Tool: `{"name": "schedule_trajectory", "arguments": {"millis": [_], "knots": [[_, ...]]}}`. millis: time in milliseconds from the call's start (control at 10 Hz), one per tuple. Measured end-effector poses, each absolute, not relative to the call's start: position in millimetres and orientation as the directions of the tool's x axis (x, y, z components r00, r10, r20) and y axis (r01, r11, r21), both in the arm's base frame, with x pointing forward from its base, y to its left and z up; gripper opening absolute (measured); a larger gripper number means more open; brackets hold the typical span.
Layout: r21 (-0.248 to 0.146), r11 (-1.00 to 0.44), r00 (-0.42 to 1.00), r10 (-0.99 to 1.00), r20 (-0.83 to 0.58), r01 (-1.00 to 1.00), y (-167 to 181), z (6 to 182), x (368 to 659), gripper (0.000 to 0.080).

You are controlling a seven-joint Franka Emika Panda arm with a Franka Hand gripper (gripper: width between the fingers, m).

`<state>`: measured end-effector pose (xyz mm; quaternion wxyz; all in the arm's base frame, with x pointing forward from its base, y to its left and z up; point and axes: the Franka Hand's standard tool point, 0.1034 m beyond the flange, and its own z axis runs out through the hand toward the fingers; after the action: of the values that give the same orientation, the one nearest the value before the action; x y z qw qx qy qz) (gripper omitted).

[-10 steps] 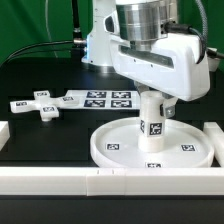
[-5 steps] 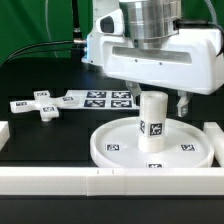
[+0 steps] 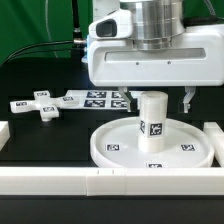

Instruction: Assemble round table

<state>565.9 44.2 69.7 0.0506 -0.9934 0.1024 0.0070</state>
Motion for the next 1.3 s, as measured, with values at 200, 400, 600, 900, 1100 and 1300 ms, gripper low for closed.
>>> {"name": "schedule_trajectory", "arguments": {"millis": [200,400,600,900,1100,1300], "knots": [[-0.093,-0.995,0.999,-0.046,-0.006,-0.046,46,70.0,568,0.0649],[-0.08,-0.989,0.992,0.124,0.007,0.124,48,68.9,568,0.0649],[-0.077,-0.951,0.954,0.3,0.017,0.3,46,66.3,567,0.0649],[-0.078,-0.935,0.938,0.345,0.02,0.345,40,65.2,566,0.0526],[-0.076,-0.933,0.936,0.351,0.023,0.352,37,65.2,567,0.0409],[-0.076,-0.936,0.939,0.344,0.023,0.345,37,65.2,567,0.0409]]}}
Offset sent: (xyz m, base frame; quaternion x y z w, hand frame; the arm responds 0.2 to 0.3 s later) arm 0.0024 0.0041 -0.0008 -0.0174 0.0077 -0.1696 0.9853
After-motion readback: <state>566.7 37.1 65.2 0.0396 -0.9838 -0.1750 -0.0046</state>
